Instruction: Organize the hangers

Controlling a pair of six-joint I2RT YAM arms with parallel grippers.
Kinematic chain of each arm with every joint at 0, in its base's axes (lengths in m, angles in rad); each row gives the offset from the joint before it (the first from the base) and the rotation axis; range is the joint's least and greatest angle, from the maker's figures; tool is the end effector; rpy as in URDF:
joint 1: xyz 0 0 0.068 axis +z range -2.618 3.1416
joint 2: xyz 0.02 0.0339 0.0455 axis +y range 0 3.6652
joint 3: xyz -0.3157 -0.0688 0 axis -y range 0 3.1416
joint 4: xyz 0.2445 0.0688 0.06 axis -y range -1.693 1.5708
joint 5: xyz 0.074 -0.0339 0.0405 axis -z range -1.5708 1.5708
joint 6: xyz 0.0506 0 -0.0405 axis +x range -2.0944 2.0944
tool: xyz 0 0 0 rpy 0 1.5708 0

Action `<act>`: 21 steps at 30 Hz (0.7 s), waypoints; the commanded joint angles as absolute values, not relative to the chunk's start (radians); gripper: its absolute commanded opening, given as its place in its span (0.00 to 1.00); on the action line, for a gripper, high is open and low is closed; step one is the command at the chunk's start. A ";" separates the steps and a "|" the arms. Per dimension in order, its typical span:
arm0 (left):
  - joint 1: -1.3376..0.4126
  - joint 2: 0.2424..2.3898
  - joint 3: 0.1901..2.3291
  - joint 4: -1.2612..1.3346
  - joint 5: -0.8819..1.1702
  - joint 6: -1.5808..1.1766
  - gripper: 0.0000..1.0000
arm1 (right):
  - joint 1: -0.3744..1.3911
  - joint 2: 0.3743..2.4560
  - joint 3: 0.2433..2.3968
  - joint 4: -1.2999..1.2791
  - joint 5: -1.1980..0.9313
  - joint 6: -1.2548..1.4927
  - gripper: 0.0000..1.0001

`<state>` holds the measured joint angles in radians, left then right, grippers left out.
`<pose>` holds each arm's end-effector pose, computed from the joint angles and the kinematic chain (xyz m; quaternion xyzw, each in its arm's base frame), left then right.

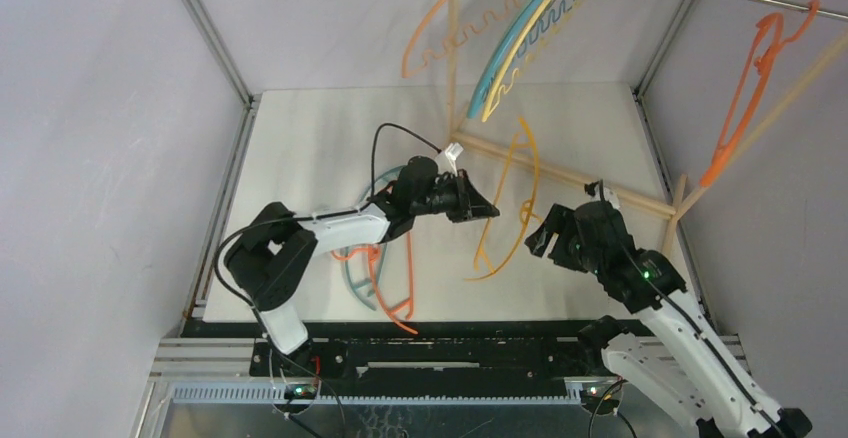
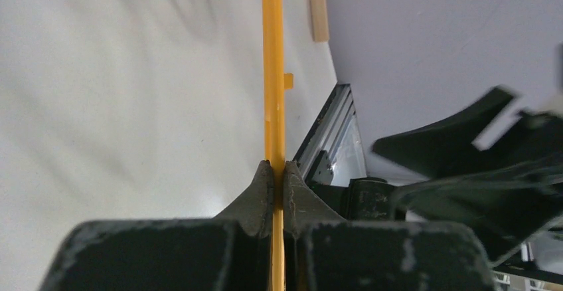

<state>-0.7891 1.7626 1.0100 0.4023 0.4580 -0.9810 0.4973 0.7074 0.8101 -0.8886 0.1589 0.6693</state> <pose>0.2742 -0.3080 0.2591 0.0530 0.8069 -0.5498 0.2094 0.0959 0.0429 0.3157 0.1094 0.9151 0.1488 0.3586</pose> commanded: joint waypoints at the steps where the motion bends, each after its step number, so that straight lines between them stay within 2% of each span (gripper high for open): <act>1: -0.759 1.643 1.040 0.499 0.431 -1.018 0.00 | 0.469 0.610 0.710 -0.754 -0.038 0.797 0.78; 8: -0.739 1.595 1.066 0.573 0.434 -1.107 0.00 | 0.456 0.490 0.566 -0.574 -0.109 0.896 0.80; 15: -0.738 1.544 0.974 0.674 0.422 -1.165 0.00 | 0.442 0.383 0.488 -0.351 -0.083 0.991 0.78; 21: -0.732 1.518 0.944 0.705 0.426 -1.174 0.00 | 0.441 0.391 0.445 -0.226 -0.112 1.023 0.76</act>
<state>-0.7372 1.5768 0.9573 0.6067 0.4248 -1.1519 0.4461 0.3801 0.4652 -0.3962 -0.0883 0.9760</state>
